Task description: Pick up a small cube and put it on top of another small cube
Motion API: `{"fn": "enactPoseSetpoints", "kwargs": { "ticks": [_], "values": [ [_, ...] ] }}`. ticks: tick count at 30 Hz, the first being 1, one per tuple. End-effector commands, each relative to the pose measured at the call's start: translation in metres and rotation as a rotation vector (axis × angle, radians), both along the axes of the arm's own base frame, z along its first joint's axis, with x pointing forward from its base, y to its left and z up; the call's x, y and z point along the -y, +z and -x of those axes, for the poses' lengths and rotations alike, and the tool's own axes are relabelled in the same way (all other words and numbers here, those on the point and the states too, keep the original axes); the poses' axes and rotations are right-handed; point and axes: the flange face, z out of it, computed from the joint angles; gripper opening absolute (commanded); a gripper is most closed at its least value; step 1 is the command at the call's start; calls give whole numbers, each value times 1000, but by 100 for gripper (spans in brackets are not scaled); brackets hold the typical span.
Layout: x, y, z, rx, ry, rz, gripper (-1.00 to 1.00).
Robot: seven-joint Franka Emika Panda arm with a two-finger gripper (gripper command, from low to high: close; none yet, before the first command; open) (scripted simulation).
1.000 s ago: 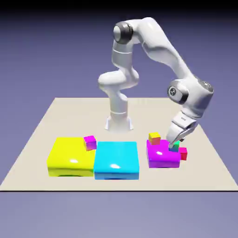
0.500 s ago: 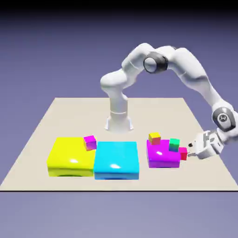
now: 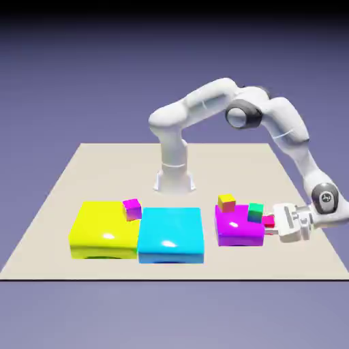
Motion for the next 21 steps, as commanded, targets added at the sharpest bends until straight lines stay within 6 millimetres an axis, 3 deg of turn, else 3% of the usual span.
{"fn": "enactPoseSetpoints", "kwargs": {
  "ticks": [1, 4, 5, 6, 7, 11, 14, 17, 21],
  "values": [
    [-8, 6, -1, 0, 2, 0, -100],
    [-31, 27, -6, 2, -5, -6, -100],
    [-34, 52, -22, 15, -33, -40, -100],
    [-26, 71, -43, 26, -71, -59, -100],
    [-3, 82, -69, 34, -124, -58, -100],
    [111, 124, -161, 57, -355, -54, -100],
    [212, 157, -207, 69, -542, -65, -100],
    [319, 172, -225, 64, -725, -52, -100],
    [461, 186, -213, 45, -976, -43, -100]
  ]
}}
